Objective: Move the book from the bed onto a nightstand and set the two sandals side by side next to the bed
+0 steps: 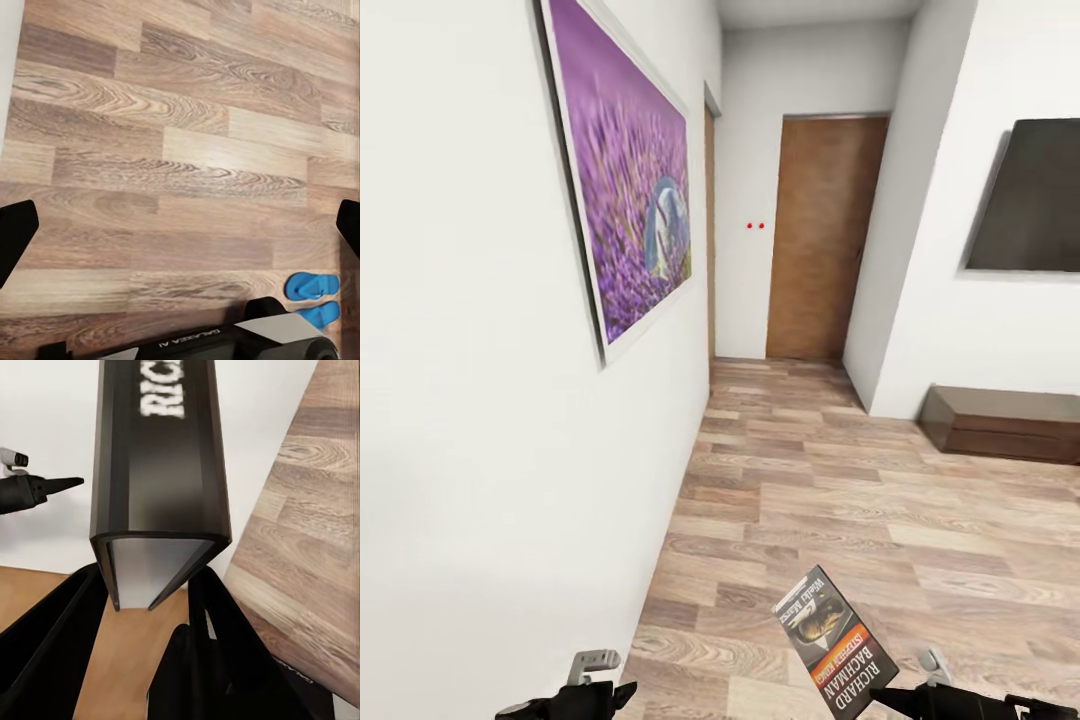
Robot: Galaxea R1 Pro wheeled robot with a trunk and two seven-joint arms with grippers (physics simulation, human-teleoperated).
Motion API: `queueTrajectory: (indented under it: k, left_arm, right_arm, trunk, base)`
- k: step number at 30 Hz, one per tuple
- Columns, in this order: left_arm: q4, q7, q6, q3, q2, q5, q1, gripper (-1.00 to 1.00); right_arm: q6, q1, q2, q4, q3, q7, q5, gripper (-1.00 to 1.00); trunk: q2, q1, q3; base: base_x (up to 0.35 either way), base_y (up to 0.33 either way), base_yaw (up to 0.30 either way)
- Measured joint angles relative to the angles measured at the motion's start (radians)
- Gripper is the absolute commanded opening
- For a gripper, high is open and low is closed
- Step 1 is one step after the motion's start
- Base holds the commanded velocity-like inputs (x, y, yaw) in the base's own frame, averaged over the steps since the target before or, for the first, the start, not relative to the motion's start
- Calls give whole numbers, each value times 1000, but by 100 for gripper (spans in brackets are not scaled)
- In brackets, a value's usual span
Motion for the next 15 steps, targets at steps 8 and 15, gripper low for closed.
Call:
queueTrajectory:
  k: [8,15]
  left_arm:
    - [-1,0,0,0,0,0,0,100]
    - [-1,0,0,0,0,0,0,100]
  right_arm:
    - [0,0,0,1,1,0,0,-100]
    - [0,0,0,0,0,0,0,-100]
  trunk:
    - [0,0,0]
    - [0,-1,0]
  base:
    - [4,0,-284]
    - [237,0,-140]
